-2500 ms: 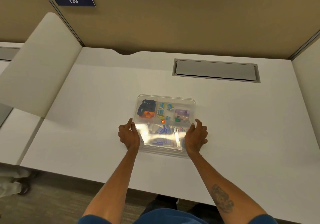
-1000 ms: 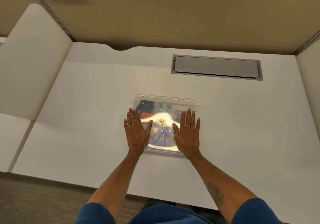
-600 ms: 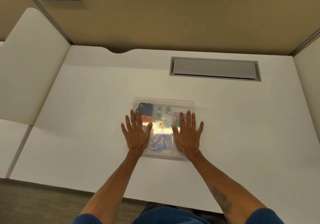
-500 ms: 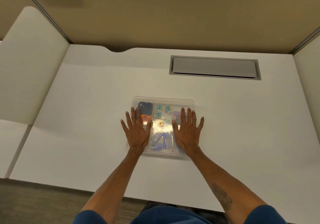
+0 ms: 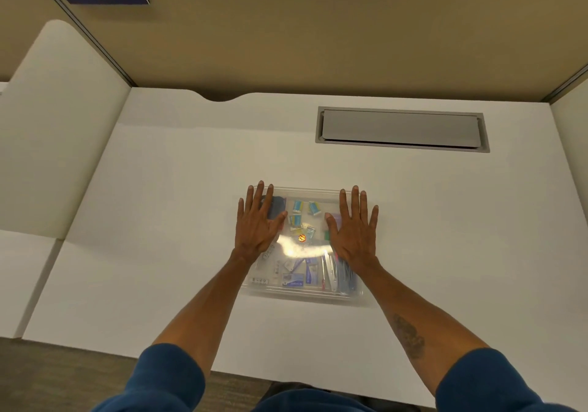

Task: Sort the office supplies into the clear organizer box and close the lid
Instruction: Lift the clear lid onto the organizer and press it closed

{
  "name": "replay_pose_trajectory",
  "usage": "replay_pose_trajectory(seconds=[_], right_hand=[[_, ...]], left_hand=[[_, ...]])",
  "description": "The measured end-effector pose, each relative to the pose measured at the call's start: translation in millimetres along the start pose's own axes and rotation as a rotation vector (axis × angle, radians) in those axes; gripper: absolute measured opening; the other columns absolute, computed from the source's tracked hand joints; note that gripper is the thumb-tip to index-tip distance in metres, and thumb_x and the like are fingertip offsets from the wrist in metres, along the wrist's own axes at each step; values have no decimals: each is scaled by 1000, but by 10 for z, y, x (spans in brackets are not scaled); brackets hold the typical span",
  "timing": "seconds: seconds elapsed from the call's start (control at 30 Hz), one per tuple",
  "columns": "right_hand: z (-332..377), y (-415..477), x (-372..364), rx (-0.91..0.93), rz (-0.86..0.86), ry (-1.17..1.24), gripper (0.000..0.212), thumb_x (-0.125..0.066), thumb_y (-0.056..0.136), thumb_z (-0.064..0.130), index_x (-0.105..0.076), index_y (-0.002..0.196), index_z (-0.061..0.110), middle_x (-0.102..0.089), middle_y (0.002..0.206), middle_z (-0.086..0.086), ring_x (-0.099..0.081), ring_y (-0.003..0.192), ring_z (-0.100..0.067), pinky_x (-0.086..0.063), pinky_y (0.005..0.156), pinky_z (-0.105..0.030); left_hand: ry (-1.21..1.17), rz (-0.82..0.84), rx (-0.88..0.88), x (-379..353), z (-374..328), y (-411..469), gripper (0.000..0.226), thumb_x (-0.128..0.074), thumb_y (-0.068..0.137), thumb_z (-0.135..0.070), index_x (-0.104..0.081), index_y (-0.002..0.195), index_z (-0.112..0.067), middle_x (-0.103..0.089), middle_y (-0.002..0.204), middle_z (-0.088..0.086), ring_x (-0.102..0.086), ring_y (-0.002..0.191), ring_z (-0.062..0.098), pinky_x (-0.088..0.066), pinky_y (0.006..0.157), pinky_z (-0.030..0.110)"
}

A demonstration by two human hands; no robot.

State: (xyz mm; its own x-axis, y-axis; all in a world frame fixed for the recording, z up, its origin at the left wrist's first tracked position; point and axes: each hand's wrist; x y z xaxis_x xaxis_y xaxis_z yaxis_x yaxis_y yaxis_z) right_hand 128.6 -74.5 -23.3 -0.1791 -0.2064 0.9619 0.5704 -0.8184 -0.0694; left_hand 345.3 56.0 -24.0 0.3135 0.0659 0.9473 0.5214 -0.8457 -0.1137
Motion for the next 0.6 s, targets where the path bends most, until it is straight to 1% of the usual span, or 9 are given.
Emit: replay_pose_trajectory(seconds=[0.1, 0.23, 0.33, 0.5, 0.6], right_hand=[[15, 1, 16, -5, -4, 0, 71, -13, 95, 63, -5, 154, 23, -1, 162, -7, 1, 149, -26, -9, 117, -58], [15, 31, 4, -20, 2, 11, 70, -17, 95, 62, -4, 154, 25, -2, 162, -6, 2, 150, -25, -9, 117, -59], [16, 48, -8, -12, -4, 9, 72, -17, 94, 64, -6, 154, 24, -3, 162, -7, 0, 149, -27, -8, 116, -60], [16, 34, -20, -13, 6, -45, 71, -16, 95, 62, -3, 154, 23, 1, 162, -8, 3, 149, -28, -8, 115, -63], [29, 27, -27, -20, 10, -56, 69, -17, 97, 59, -3, 154, 23, 3, 162, -9, 4, 149, -29, -9, 113, -65]], left_hand=[[-1, -15, 24, -1, -16, 9, 76, -28, 92, -69, -2, 153, -31, -1, 163, -3, 6, 149, 18, -9, 120, 51], [-1, -34, 29, 9, -27, 29, 76, -28, 91, -70, -7, 153, -31, -8, 162, -2, 1, 149, 20, -14, 119, 53], [81, -53, 27, -18, -45, 15, 76, -26, 93, -69, -3, 153, -29, -5, 162, -1, 3, 149, 21, -9, 119, 55], [212, -62, 20, -40, -71, -9, 73, -20, 96, -65, 3, 153, -25, 3, 163, 1, 5, 149, 25, -3, 117, 61], [235, -70, 79, -99, -157, -63, 68, -15, 98, -59, 1, 153, -23, 2, 162, 4, 2, 149, 27, -5, 115, 63]])
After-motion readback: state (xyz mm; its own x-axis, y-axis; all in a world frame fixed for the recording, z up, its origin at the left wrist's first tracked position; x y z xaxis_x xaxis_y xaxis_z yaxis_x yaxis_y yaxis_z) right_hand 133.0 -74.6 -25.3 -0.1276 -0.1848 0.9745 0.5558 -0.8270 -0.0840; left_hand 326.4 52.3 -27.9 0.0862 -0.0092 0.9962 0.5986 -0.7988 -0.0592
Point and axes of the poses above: each hand's wrist, its own y-axis towards the middle knuckle, its own x-axis out of the back of the hand, z = x × y
